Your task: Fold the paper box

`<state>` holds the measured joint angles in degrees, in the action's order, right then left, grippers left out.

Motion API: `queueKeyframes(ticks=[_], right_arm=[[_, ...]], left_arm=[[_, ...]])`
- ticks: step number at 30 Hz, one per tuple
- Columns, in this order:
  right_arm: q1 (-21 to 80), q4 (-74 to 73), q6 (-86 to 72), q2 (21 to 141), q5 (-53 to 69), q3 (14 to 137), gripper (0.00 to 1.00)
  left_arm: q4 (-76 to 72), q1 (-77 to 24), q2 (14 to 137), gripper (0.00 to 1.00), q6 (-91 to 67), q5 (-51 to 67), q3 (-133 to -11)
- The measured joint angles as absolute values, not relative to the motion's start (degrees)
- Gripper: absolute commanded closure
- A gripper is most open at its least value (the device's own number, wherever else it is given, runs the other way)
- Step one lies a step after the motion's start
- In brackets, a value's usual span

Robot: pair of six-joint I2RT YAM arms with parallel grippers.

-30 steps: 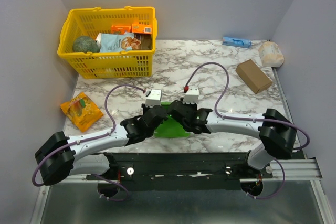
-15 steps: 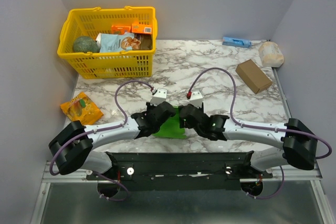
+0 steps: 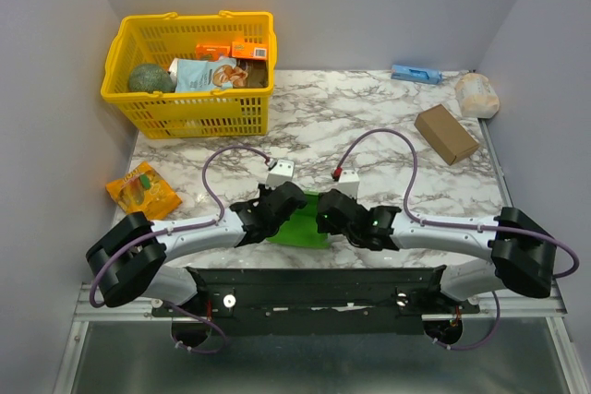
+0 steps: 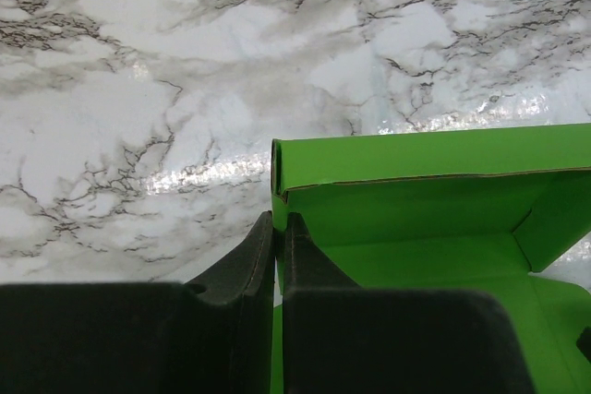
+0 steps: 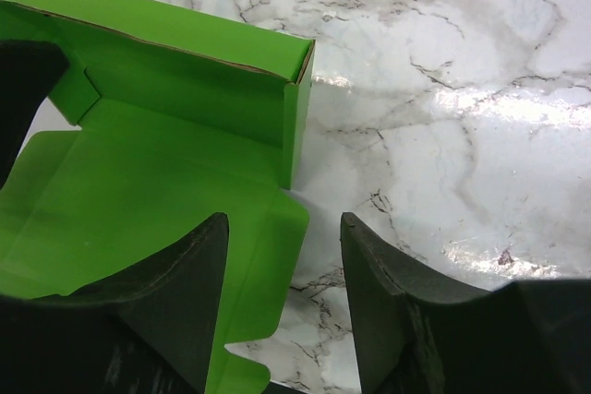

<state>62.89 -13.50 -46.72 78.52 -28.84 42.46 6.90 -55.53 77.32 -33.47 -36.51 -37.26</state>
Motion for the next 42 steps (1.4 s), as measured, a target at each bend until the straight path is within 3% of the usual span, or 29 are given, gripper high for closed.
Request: queueKeyframes(ticks=[9,18,24,28,32,35,42], right_arm=[[59.40,-11.53,-48.01,82.08,-26.57,42.46,0.53],[58.48,-10.26,-47.33,86.46,-27.20,42.87,0.59],[58.46,-9.76,-46.52,89.60,-28.27,44.29,0.72],[58.37,-9.76,-46.44,90.50,-28.62,45.41,0.83],[58.30,-9.67,-46.41,90.80,-28.88,45.60,0.84],[58.15,-9.67,-46.41,90.87,-28.95,45.67,0.85],[58.02,-9.74,-46.41,91.44,-29.06,46.26,0.85]], left_arm=[[4.21,-55.51,77.32,1.00,-34.48,-33.45,-35.83],[3.11,-55.51,77.23,1.00,-35.42,-32.75,-34.89],[2.37,-55.51,76.40,1.00,-35.97,-32.27,-33.82],[2.28,-55.51,75.83,0.80,-36.56,-32.16,-33.58],[2.31,-55.51,74.13,0.65,-36.86,-31.92,-32.99],[2.35,-55.51,72.44,0.59,-36.95,-31.79,-32.45],[2.22,-55.51,69.23,0.60,-36.93,-31.79,-31.16]])
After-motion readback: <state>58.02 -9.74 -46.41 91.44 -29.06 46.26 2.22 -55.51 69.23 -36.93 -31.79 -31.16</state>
